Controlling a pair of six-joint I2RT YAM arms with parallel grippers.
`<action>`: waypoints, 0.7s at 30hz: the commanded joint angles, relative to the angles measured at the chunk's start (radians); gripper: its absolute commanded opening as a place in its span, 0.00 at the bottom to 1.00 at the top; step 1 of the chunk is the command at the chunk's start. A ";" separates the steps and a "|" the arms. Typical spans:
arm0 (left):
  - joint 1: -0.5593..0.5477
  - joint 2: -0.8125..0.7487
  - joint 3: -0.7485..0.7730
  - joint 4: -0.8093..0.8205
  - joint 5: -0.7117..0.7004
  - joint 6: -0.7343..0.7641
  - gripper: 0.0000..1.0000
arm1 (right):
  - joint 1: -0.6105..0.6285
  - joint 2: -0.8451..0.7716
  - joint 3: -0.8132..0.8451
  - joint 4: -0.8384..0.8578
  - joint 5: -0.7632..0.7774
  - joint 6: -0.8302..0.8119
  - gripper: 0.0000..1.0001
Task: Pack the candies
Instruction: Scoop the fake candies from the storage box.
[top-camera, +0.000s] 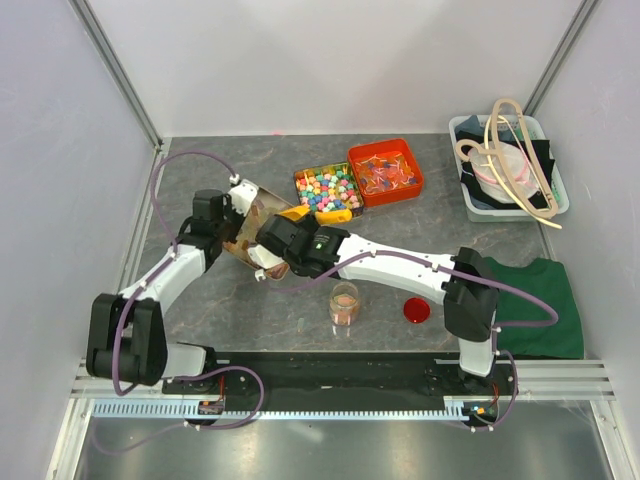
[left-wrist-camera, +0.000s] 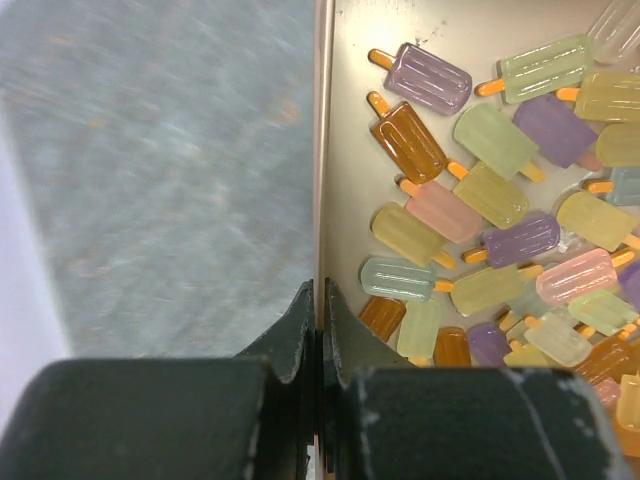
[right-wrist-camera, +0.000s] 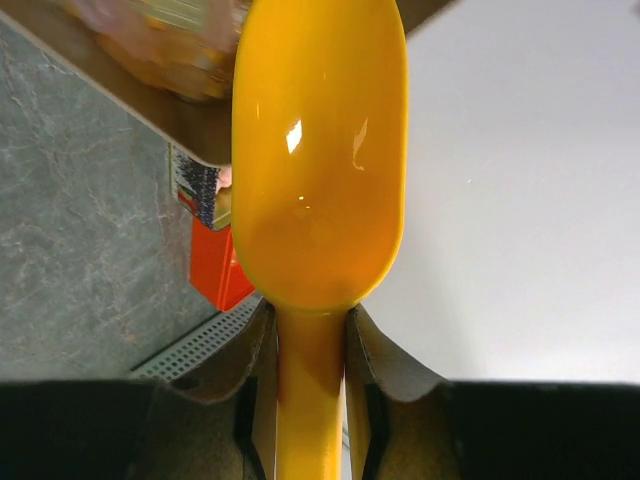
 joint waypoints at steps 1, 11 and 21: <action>-0.017 0.074 0.026 -0.034 0.090 0.025 0.02 | 0.013 0.027 0.010 0.072 0.145 -0.096 0.00; -0.021 0.110 0.047 -0.092 0.105 0.025 0.02 | 0.049 0.064 -0.119 0.171 0.277 -0.334 0.00; -0.025 0.093 0.044 -0.101 0.129 0.002 0.02 | 0.082 0.127 -0.169 0.179 0.323 -0.484 0.00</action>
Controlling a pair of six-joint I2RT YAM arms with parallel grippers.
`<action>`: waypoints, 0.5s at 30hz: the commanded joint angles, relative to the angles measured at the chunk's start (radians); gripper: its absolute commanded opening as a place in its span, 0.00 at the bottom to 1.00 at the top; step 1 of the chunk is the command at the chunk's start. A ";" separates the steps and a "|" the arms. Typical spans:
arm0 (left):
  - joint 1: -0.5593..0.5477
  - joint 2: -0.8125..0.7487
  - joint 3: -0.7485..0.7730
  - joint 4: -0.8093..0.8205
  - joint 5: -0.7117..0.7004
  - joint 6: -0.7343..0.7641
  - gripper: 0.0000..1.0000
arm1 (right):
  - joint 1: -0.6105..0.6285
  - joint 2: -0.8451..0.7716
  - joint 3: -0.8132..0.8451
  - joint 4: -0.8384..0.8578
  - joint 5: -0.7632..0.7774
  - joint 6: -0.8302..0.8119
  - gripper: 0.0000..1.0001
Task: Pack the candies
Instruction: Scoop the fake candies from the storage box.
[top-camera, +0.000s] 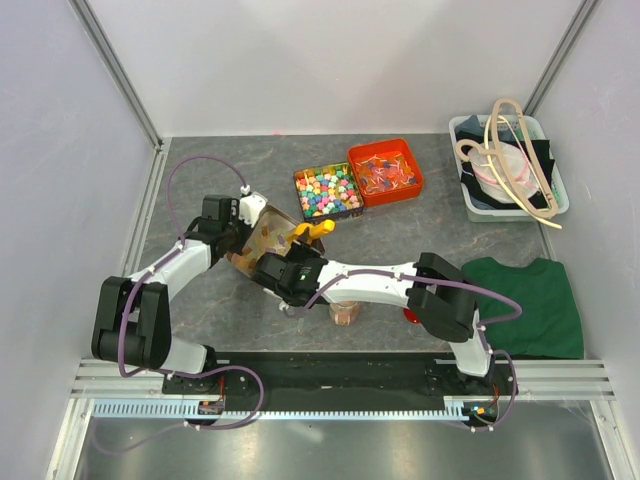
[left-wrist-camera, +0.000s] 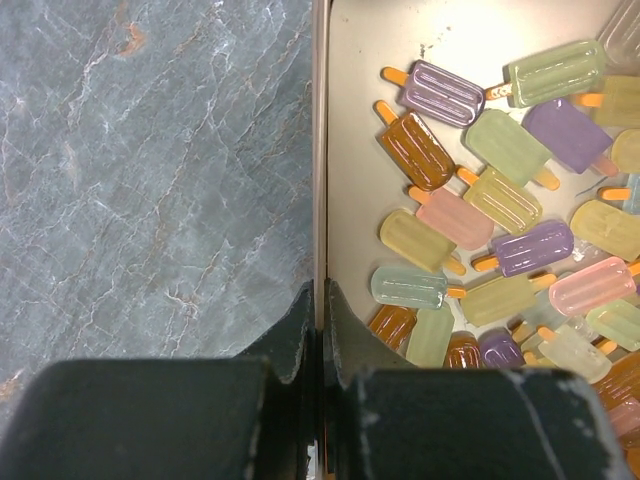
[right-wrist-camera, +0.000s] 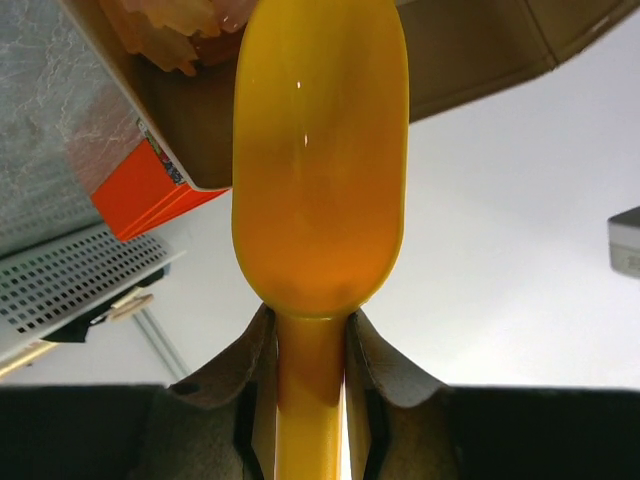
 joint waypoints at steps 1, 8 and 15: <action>-0.008 -0.016 0.033 0.019 0.036 -0.006 0.02 | 0.016 0.031 -0.010 0.036 0.086 -0.097 0.00; -0.017 -0.031 0.026 0.020 0.041 -0.017 0.02 | 0.043 0.061 0.068 -0.226 -0.020 -0.062 0.00; -0.020 -0.030 0.028 0.025 0.036 -0.029 0.02 | 0.056 0.110 0.248 -0.545 -0.182 0.050 0.00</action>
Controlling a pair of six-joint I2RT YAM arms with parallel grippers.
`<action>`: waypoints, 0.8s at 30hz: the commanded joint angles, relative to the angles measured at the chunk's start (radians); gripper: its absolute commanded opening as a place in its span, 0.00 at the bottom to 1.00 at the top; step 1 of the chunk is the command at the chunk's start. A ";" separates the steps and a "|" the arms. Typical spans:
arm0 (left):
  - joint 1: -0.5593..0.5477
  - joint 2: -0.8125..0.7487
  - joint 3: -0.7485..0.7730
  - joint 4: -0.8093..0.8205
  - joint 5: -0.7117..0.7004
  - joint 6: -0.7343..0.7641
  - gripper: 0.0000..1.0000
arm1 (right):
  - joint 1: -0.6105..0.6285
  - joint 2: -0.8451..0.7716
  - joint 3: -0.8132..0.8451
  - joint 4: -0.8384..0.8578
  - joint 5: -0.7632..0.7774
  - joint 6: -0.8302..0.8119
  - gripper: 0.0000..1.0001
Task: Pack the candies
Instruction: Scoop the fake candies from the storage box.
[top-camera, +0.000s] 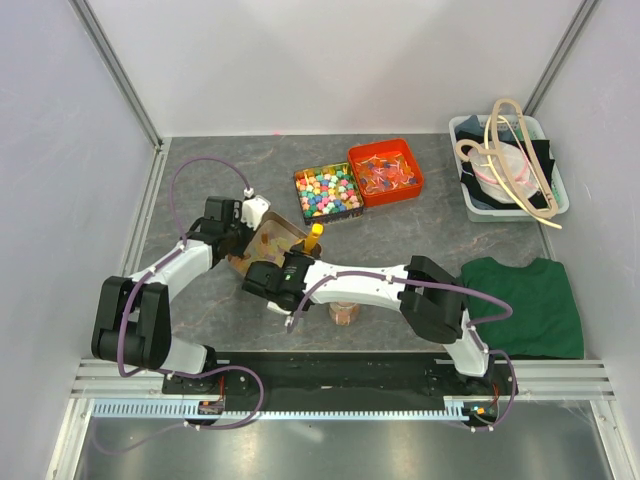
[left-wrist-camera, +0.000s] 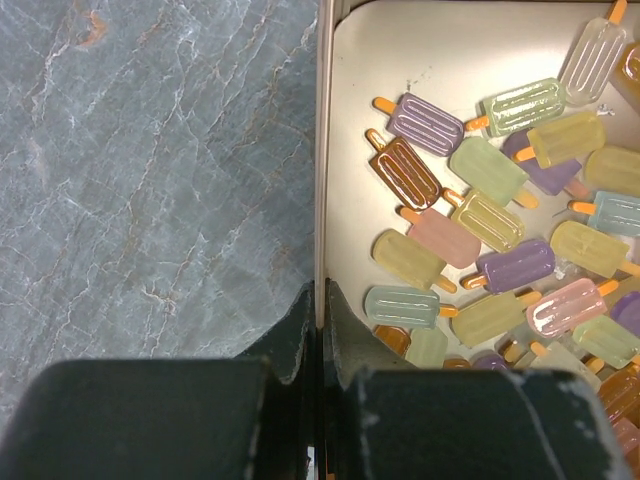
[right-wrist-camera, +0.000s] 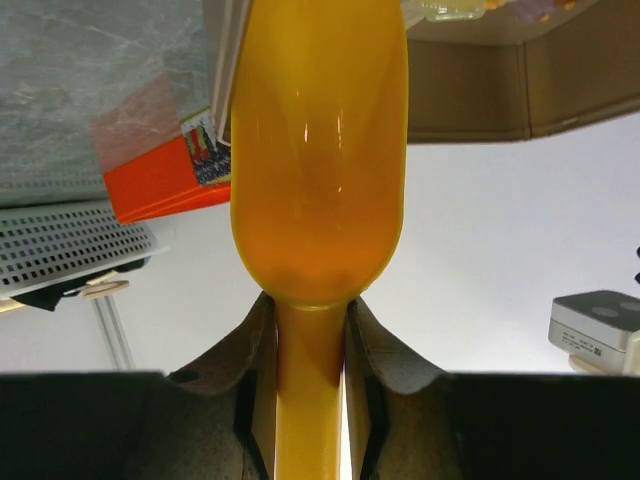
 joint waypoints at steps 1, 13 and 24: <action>-0.005 -0.030 0.030 0.060 0.025 -0.033 0.02 | 0.011 0.046 0.129 -0.251 -0.125 0.106 0.00; -0.019 -0.036 0.034 0.058 0.004 -0.060 0.02 | 0.013 0.159 0.245 -0.359 -0.347 0.261 0.00; -0.025 -0.064 0.023 0.057 -0.005 -0.079 0.02 | 0.004 0.231 0.304 -0.347 -0.476 0.294 0.00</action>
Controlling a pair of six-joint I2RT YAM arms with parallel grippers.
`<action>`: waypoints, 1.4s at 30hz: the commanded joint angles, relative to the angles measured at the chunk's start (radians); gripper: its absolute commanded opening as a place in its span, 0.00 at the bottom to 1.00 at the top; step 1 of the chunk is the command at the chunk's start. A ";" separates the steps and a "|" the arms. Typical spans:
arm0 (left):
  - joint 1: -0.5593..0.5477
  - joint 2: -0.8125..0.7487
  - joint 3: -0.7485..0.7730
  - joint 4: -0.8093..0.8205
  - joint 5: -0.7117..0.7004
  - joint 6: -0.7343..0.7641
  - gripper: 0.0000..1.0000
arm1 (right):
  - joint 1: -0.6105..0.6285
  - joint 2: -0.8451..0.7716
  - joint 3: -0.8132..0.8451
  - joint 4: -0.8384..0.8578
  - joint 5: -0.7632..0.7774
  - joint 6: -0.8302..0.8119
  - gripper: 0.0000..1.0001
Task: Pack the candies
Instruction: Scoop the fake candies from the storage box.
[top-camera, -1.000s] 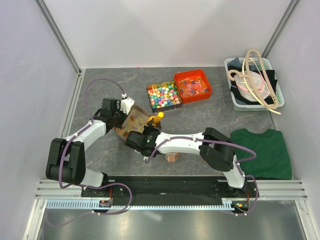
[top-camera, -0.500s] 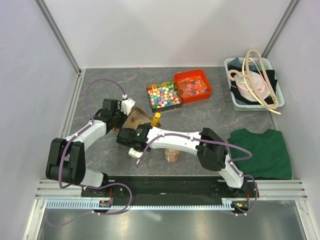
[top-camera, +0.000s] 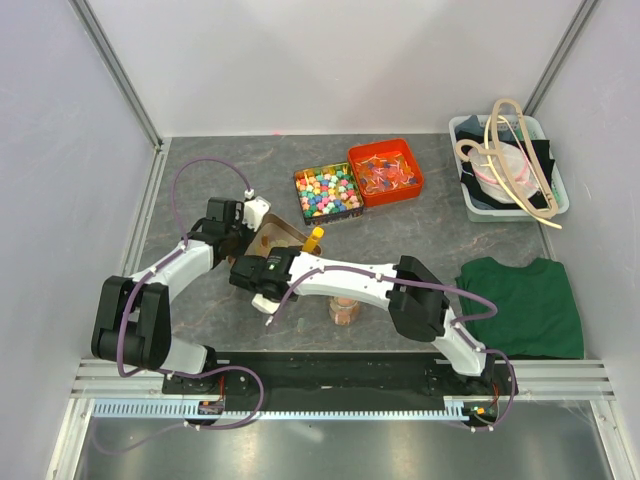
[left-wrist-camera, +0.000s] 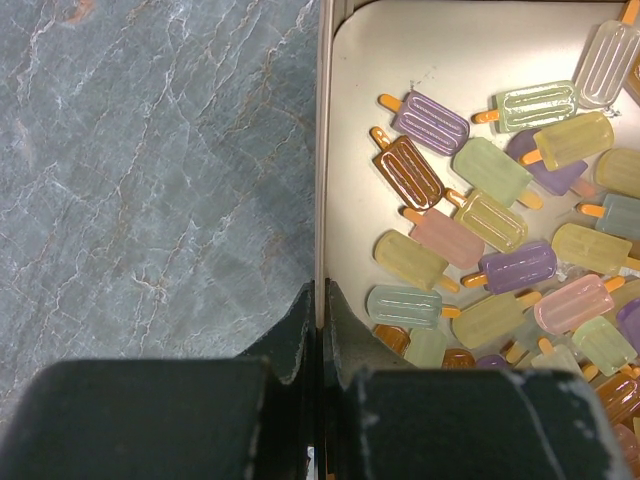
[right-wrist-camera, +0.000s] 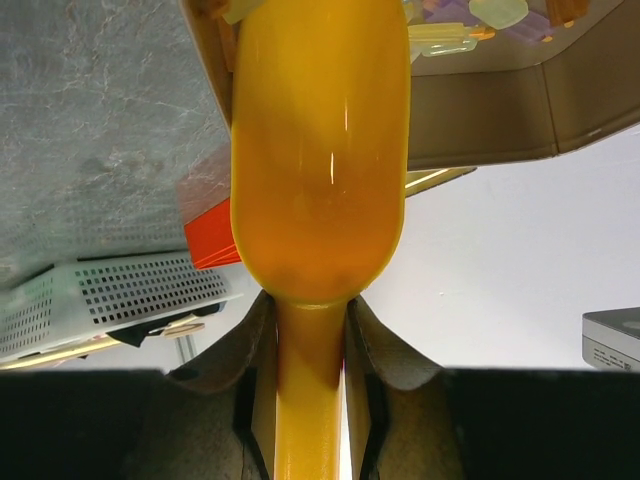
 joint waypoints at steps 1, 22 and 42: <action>-0.010 -0.067 0.019 0.081 0.022 -0.057 0.02 | 0.000 0.100 -0.004 -0.009 -0.292 0.016 0.00; -0.011 -0.069 0.028 0.079 -0.001 -0.061 0.02 | -0.062 0.047 -0.098 0.109 -0.127 -0.015 0.00; -0.011 -0.075 0.072 0.000 -0.068 -0.118 0.02 | 0.027 0.194 0.141 0.000 -0.257 0.375 0.00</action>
